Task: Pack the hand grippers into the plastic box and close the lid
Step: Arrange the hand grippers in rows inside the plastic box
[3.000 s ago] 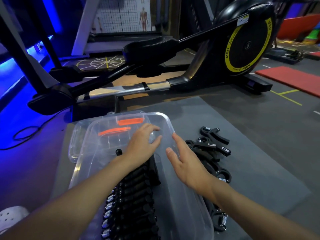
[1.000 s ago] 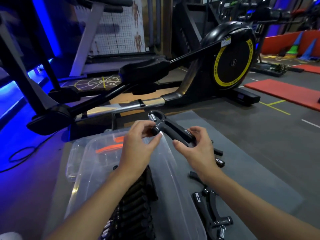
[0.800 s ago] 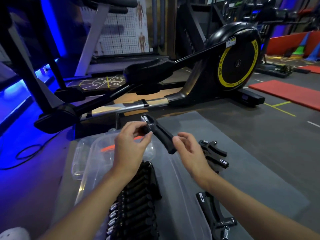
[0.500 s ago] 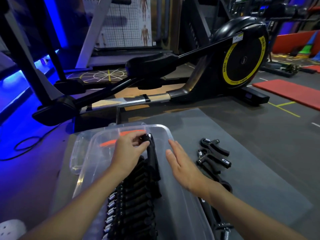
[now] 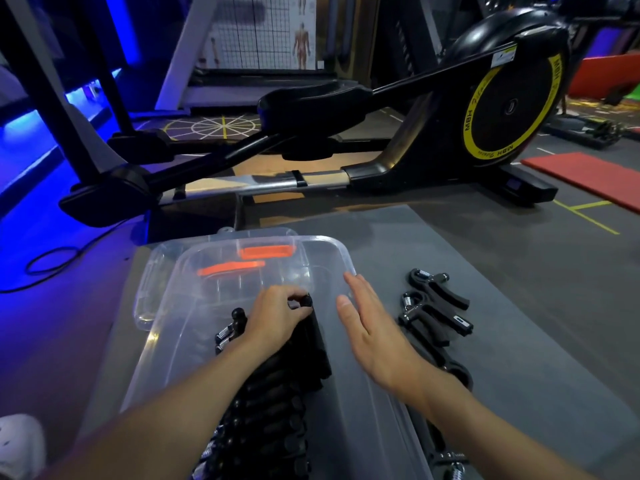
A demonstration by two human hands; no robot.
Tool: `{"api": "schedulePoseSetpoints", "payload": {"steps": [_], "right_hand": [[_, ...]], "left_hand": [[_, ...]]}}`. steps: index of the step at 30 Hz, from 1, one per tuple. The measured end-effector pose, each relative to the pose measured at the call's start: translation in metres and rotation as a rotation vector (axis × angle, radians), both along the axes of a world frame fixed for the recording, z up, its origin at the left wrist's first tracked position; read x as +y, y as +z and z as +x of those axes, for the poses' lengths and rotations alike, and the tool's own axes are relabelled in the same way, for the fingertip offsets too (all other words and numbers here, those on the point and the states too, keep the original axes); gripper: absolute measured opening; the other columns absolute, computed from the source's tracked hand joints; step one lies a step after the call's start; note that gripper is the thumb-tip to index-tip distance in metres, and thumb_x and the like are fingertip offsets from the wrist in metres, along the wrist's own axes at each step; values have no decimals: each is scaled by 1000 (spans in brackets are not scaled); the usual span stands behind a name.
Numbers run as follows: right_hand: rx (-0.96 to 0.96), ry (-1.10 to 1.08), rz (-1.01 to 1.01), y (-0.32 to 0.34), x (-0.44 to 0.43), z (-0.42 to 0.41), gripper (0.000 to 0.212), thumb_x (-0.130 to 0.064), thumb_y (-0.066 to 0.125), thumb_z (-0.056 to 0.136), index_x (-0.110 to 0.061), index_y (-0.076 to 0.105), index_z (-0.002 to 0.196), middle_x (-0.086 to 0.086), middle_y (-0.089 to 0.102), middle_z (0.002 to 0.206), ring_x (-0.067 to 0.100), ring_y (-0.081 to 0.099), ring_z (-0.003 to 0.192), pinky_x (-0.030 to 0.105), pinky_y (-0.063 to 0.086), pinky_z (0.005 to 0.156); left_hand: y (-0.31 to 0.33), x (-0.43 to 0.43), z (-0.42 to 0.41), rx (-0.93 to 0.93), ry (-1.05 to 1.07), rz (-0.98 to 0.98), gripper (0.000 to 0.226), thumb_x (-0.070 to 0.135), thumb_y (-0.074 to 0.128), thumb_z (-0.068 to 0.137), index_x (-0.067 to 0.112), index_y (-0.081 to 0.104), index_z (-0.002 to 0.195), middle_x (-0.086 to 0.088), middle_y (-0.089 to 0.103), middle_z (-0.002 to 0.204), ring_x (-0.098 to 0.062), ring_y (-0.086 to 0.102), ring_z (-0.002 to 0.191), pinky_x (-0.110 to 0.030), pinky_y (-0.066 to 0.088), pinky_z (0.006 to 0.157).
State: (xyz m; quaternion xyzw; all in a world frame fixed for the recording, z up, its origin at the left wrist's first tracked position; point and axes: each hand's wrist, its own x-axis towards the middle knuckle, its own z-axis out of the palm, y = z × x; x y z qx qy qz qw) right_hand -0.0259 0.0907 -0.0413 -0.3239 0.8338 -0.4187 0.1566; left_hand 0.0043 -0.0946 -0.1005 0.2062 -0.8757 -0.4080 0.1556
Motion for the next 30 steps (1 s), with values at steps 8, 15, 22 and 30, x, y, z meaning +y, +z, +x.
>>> {"api": "schedulePoseSetpoints", "payload": {"steps": [8,15,22,30], "right_hand": [[-31,16,-21,2,2,0,58,-42,29,103,-25,13,155,-17,11,160,-8,-2,144,11,0,110],[-29,15,-30,-2,1,-1,58,-44,29,102,-25,13,155,-17,10,160,-10,-2,143,11,0,110],[8,-8,-66,-5,-3,-4,55,-37,33,103,-19,19,154,-10,17,160,-4,4,145,9,2,108],[-24,-248,-171,-13,52,-21,42,-26,49,100,-10,49,138,3,58,134,13,54,121,22,39,106]], "left_hand": [[-30,-5,-7,-66,1,-89,22,27,81,74,27,75,96,13,73,93,-10,66,91,-36,51,90],[-34,0,-8,-56,0,-191,14,24,77,79,24,74,92,7,70,96,-17,61,97,-34,45,90],[-11,6,9,-16,-11,-137,27,20,73,86,17,68,112,6,62,108,-14,57,108,-26,41,95],[62,77,39,294,-266,-180,13,22,64,90,20,69,102,10,64,106,-2,58,103,-16,42,93]]}}
